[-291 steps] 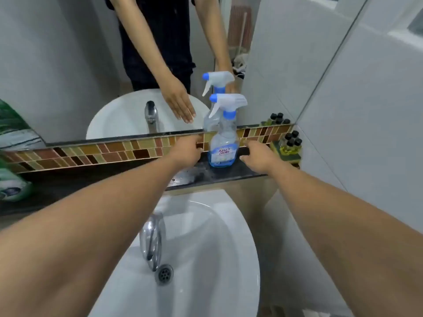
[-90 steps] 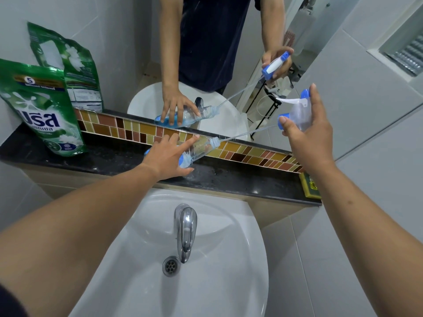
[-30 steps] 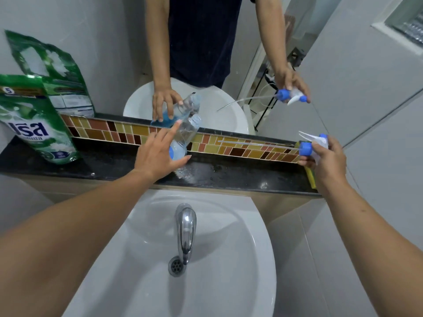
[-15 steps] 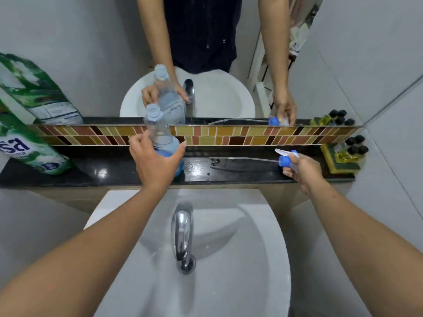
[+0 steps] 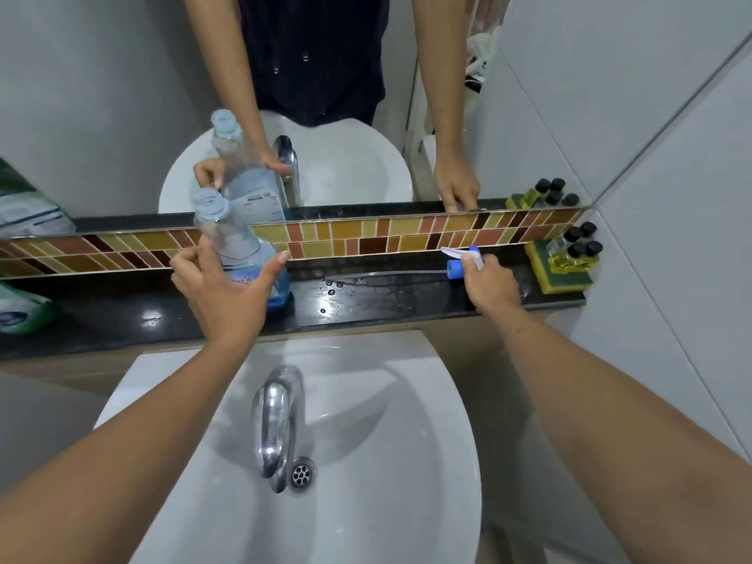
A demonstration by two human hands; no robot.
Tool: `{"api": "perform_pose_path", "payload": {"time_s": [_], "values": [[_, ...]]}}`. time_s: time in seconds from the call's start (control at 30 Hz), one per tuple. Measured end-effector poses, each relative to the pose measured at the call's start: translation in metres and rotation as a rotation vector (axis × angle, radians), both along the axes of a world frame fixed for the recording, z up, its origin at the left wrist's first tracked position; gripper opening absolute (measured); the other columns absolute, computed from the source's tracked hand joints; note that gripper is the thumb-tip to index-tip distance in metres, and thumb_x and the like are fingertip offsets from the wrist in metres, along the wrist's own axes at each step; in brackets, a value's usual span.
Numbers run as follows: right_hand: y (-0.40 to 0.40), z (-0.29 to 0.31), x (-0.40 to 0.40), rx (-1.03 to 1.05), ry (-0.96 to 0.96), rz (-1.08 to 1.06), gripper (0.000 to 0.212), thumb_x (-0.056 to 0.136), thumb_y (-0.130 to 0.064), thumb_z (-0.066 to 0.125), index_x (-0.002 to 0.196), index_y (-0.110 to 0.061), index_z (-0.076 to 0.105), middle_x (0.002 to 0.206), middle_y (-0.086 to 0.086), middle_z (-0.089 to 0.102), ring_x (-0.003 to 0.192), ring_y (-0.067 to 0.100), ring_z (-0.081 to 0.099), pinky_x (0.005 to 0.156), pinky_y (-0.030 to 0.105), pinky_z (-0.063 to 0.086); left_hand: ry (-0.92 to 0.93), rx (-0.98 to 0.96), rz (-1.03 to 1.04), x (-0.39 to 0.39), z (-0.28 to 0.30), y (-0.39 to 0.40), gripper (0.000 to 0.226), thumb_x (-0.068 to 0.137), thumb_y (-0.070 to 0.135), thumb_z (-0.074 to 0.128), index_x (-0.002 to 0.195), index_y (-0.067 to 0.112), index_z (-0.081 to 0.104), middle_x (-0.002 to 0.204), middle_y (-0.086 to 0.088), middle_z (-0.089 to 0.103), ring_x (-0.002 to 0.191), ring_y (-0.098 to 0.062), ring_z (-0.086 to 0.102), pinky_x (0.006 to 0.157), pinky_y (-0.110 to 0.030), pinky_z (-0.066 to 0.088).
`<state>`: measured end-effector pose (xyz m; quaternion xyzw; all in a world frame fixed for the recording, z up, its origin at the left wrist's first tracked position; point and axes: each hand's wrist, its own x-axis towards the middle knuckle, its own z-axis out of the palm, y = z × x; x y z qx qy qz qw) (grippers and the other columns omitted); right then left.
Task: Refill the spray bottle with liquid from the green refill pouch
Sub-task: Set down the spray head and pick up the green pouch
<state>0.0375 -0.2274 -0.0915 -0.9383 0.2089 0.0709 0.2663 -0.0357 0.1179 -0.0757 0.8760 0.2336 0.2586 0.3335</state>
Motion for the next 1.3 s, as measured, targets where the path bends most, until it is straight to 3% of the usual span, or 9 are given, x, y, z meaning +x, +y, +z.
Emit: {"api": "perform_pose_path", "payload": {"time_s": [0.27,0.37,0.5,0.6,0.77,0.87,1.07,1.2,1.3], "values": [[0.007,0.009,-0.012,-0.122,0.063,-0.073,0.057,0.101,-0.051,0.025,0.135,-0.007,0.04,0.13,0.022,0.052,0.117,0.039,0.052,0.089,0.046,0.042,0.138,0.056,-0.067,-0.006,0.01,0.015,0.105,0.059,0.083,0.068,0.143,0.028,0.037,0.126,-0.008,0.041,0.121,-0.026,0.041,0.102,-0.047,0.043],[0.014,0.018,-0.026,-0.218,0.027,-0.042,0.053,0.101,-0.05,0.027,0.133,-0.009,0.039,0.124,0.021,0.057,0.11,0.039,0.056,0.08,0.043,0.042,0.164,0.057,-0.08,-0.018,0.015,0.023,0.098,0.073,0.08,0.061,0.151,0.029,0.029,0.137,-0.008,0.04,0.129,-0.026,0.038,0.106,-0.048,0.034],[0.048,0.03,-0.063,-0.302,-0.16,0.149,0.036,0.1,-0.038,0.039,0.123,-0.012,0.048,0.102,0.016,0.065,0.091,0.036,0.063,0.07,0.038,0.045,0.164,0.108,-0.084,-0.043,0.02,0.044,0.072,0.096,0.067,0.035,0.15,0.019,0.036,0.138,-0.01,0.044,0.129,-0.027,0.043,0.104,-0.047,0.034],[0.096,0.038,-0.094,-0.292,-0.197,0.363,0.03,0.099,-0.034,0.042,0.119,-0.015,0.054,0.094,0.012,0.069,0.082,0.031,0.064,0.07,0.04,0.054,0.224,0.184,-0.076,-0.06,0.029,0.069,0.061,0.1,0.057,0.036,0.146,0.017,0.042,0.135,-0.01,0.048,0.125,-0.028,0.045,0.101,-0.047,0.036],[0.204,0.057,-0.139,-0.282,-0.289,0.686,0.019,0.097,-0.032,0.045,0.096,-0.018,0.059,0.08,0.002,0.068,0.063,0.021,0.056,0.056,0.03,0.044,0.265,0.151,-0.111,-0.091,0.042,0.137,0.055,0.101,0.052,0.04,0.138,0.013,0.053,0.129,-0.008,0.056,0.12,-0.027,0.053,0.099,-0.045,0.044],[0.273,0.071,-0.155,-0.276,-0.328,0.813,0.02,0.095,-0.033,0.047,0.092,-0.018,0.059,0.079,0.001,0.067,0.064,0.019,0.059,0.055,0.03,0.048,0.256,0.084,-0.049,-0.114,0.049,0.185,0.051,0.101,0.049,0.042,0.136,0.014,0.055,0.12,-0.007,0.062,0.112,-0.027,0.059,0.091,-0.041,0.049],[0.402,0.09,-0.144,-0.025,-0.344,0.859,0.025,0.093,-0.029,0.056,0.117,-0.021,0.06,0.097,-0.005,0.066,0.077,0.008,0.056,0.066,0.026,0.048,0.267,-0.087,0.119,-0.141,0.051,0.299,0.05,0.101,0.049,0.042,0.138,0.016,0.051,0.097,-0.005,0.067,0.103,-0.03,0.062,0.088,-0.041,0.049],[0.484,0.092,-0.117,0.282,-0.233,0.788,0.049,0.088,-0.033,0.066,0.133,-0.019,0.052,0.101,-0.005,0.062,0.09,0.014,0.06,0.08,0.036,0.054,0.172,-0.235,0.149,-0.131,0.056,0.346,0.062,0.099,0.055,0.046,0.14,0.009,0.048,0.118,-0.011,0.066,0.114,-0.031,0.06,0.09,-0.036,0.047],[0.533,0.095,-0.1,0.528,-0.136,0.647,0.057,0.083,-0.03,0.074,0.133,-0.015,0.051,0.115,-0.004,0.061,0.102,0.014,0.059,0.091,0.033,0.05,0.093,-0.389,0.084,-0.114,0.057,0.357,0.066,0.095,0.053,0.057,0.142,0.009,0.045,0.134,-0.011,0.057,0.123,-0.027,0.055,0.092,-0.031,0.042]]}}
